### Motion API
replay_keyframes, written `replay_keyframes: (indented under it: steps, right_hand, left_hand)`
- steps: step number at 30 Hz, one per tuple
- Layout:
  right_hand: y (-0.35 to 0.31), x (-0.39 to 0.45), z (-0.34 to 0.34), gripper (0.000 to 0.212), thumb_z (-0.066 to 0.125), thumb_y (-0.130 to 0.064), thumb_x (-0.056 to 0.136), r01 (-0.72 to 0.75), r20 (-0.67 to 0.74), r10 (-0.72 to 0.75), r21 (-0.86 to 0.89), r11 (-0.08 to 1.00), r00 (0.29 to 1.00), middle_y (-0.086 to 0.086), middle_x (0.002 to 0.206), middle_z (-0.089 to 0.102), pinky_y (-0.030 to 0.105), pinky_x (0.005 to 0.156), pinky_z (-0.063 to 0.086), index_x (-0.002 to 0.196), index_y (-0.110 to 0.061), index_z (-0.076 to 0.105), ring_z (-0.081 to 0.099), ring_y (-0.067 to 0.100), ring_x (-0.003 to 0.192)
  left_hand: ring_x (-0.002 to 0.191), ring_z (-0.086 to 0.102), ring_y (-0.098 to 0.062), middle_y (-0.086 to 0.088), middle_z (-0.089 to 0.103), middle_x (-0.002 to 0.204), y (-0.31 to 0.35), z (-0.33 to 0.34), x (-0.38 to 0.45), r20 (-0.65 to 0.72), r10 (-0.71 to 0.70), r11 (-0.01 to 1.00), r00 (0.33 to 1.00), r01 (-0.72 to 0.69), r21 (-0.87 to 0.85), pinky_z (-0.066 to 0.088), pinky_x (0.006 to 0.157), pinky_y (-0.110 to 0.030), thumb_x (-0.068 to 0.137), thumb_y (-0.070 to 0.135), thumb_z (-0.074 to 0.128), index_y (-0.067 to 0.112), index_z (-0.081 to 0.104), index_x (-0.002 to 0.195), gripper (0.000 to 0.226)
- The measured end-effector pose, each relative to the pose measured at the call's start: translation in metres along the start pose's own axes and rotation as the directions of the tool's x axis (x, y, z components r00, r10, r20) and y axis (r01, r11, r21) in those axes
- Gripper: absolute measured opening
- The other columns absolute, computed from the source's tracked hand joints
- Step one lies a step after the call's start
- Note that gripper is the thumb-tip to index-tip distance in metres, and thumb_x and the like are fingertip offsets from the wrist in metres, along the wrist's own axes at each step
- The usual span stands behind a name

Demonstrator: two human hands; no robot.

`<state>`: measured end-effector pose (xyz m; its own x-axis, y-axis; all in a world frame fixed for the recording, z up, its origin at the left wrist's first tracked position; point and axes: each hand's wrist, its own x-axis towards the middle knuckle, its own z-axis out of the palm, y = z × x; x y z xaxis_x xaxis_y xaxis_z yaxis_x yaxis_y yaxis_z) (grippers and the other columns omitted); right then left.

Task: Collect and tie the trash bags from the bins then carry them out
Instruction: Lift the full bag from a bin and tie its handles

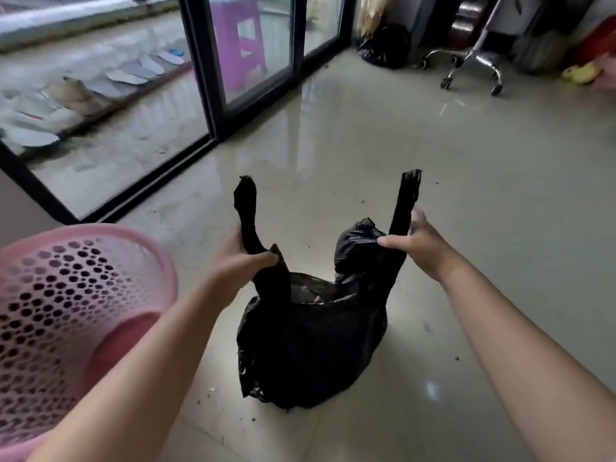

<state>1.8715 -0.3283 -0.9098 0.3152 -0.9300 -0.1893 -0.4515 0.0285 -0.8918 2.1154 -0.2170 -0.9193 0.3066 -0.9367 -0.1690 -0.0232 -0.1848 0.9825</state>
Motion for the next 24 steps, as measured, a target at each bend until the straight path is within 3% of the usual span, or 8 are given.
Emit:
replay_keyframes:
  steps: [2, 4, 7, 10, 14, 17, 20, 24]
  right_hand:
    - [0.020, 0.000, -0.005, 0.052, 0.070, -0.008, 0.076, -0.029, 0.085, 0.030, -0.018, 0.999, 0.996, 0.003, 0.142, 0.028, 0.044, 0.113, 0.030, 0.122, -0.016, 0.047, 0.031, 0.025, 0.136]
    - [0.033, 0.000, 0.000, 0.046, 0.071, -0.014, 0.076, -0.069, 0.205, 0.053, 0.070, 0.995, 0.977, 0.002, 0.153, 0.018, 0.043, 0.115, 0.028, 0.115, -0.028, 0.051, 0.029, 0.021, 0.138]
    - [0.040, 0.010, 0.017, 0.041, 0.072, -0.017, 0.075, -0.066, 0.395, 0.022, 0.098, 0.993, 0.918, 0.006, 0.156, 0.015, 0.044, 0.115, 0.027, 0.100, -0.045, 0.056, 0.029, 0.020, 0.139]
    - [0.038, 0.024, 0.037, 0.034, 0.064, -0.007, 0.082, -0.052, 0.385, -0.019, 0.173, 0.984, 0.923, 0.008, 0.119, 0.057, 0.032, 0.098, 0.043, 0.113, -0.019, 0.057, 0.056, 0.015, 0.109]
    - [0.038, 0.028, 0.053, 0.026, 0.047, 0.000, 0.089, -0.082, 0.352, -0.054, 0.361, 0.929, 0.934, -0.005, 0.056, 0.066, 0.014, 0.054, 0.052, 0.071, -0.010, 0.063, 0.063, 0.006, 0.054]
    - [0.042, 0.033, 0.061, 0.031, 0.040, -0.003, 0.092, -0.197, 0.262, 0.058, 0.544, 0.816, 0.963, 0.001, 0.045, 0.054, 0.012, 0.040, 0.042, 0.064, -0.010, 0.050, 0.051, 0.004, 0.035]
    - [0.045, 0.036, 0.062, 0.046, 0.037, -0.037, 0.096, -0.349, 0.240, 0.255, 0.691, 0.634, 0.937, -0.007, 0.029, 0.050, 0.012, 0.035, 0.037, 0.058, -0.015, 0.051, 0.047, 0.005, 0.025]
    - [0.051, 0.023, 0.053, 0.060, 0.038, -0.066, 0.082, -0.467, 0.379, 0.273, 0.714, 0.522, 0.884, 0.003, 0.052, 0.068, 0.028, 0.054, 0.052, 0.064, -0.015, 0.065, 0.066, 0.016, 0.049]
  left_hand:
    - [0.099, 0.059, -0.004, -0.004, 0.058, 0.110, -0.017, 0.002, 0.000, 0.046, -0.032, 0.998, 0.998, 0.030, 0.053, 0.049, 0.086, -0.013, 0.059, 0.012, 0.073, 0.012, 0.049, 0.122, 0.067]
    - [0.097, 0.061, -0.010, -0.004, 0.061, 0.106, -0.030, 0.010, -0.004, 0.098, -0.103, 0.993, 0.990, 0.097, 0.062, 0.050, 0.074, -0.010, 0.059, 0.018, 0.075, 0.016, 0.057, 0.112, 0.055]
    - [0.107, 0.057, -0.023, -0.006, 0.059, 0.109, -0.045, 0.027, -0.007, 0.021, -0.127, 0.986, 0.992, 0.124, 0.114, 0.044, 0.086, -0.025, 0.069, 0.022, 0.072, 0.023, 0.058, 0.096, 0.031]
    - [0.093, 0.060, -0.019, 0.003, 0.063, 0.091, -0.049, 0.038, -0.011, -0.050, -0.198, 0.980, 0.979, 0.197, -0.026, 0.044, 0.082, -0.026, 0.090, 0.018, 0.056, 0.014, 0.058, 0.108, 0.019]
    - [0.068, 0.067, -0.018, -0.007, 0.069, 0.073, -0.043, 0.039, -0.013, -0.059, -0.303, 0.845, 0.951, 0.240, -0.479, 0.055, 0.069, -0.031, 0.096, 0.023, 0.041, 0.006, 0.059, 0.088, 0.026]
    - [0.028, 0.045, -0.009, 0.005, 0.046, 0.033, -0.046, 0.040, -0.007, -0.203, -0.308, 0.761, 0.929, 0.113, -0.639, 0.052, 0.049, -0.022, 0.098, 0.027, 0.038, 0.011, 0.042, 0.065, 0.037]
    - [0.022, 0.027, -0.004, 0.009, 0.030, 0.029, -0.050, 0.042, -0.003, -0.239, -0.356, 0.663, 0.903, 0.064, -0.746, 0.036, 0.034, -0.010, 0.093, 0.040, 0.042, 0.014, 0.036, 0.064, 0.040]
    - [0.020, 0.028, -0.003, 0.008, 0.029, 0.025, -0.063, 0.035, 0.001, -0.207, -0.437, 0.663, 0.875, 0.158, -0.731, 0.030, 0.029, -0.009, 0.095, 0.015, 0.047, 0.013, 0.034, 0.061, 0.036]
